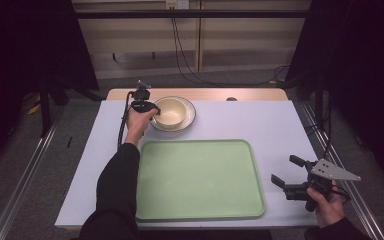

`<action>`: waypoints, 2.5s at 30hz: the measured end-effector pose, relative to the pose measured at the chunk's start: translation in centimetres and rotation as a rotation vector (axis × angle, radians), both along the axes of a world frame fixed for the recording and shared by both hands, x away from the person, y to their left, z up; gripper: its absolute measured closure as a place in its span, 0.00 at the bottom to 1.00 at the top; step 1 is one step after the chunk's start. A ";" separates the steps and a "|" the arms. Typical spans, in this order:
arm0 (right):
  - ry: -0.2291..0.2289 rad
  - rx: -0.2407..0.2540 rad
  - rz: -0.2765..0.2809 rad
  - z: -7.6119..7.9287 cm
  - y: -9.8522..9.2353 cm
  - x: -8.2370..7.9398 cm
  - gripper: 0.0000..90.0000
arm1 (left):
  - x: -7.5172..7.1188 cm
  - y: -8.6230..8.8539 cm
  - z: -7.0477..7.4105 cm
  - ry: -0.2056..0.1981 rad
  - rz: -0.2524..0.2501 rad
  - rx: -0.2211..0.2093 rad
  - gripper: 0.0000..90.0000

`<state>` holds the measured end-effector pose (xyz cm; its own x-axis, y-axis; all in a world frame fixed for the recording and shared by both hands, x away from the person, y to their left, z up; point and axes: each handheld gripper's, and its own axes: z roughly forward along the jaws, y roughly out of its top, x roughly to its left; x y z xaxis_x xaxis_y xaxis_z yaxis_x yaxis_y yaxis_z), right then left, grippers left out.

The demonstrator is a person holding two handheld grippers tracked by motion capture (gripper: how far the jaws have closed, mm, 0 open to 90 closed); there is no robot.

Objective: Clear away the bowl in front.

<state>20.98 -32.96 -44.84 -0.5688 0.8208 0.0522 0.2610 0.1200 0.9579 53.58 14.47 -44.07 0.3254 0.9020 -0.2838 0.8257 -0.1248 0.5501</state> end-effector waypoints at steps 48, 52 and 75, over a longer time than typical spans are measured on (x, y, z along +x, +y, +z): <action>-0.026 -0.010 0.001 -0.1 0.0 -0.2 0.01 | -2.5 0.3 3.9 -0.067 -0.086 -0.085 0.92; -0.026 -0.012 0.004 -0.1 0.0 -0.1 0.01 | -2.9 -0.1 4.3 -0.070 -0.111 -0.085 0.92; -0.038 -0.015 -0.014 -0.1 0.1 -0.2 0.01 | -5.3 -3.7 5.5 -0.093 -0.271 -0.103 0.92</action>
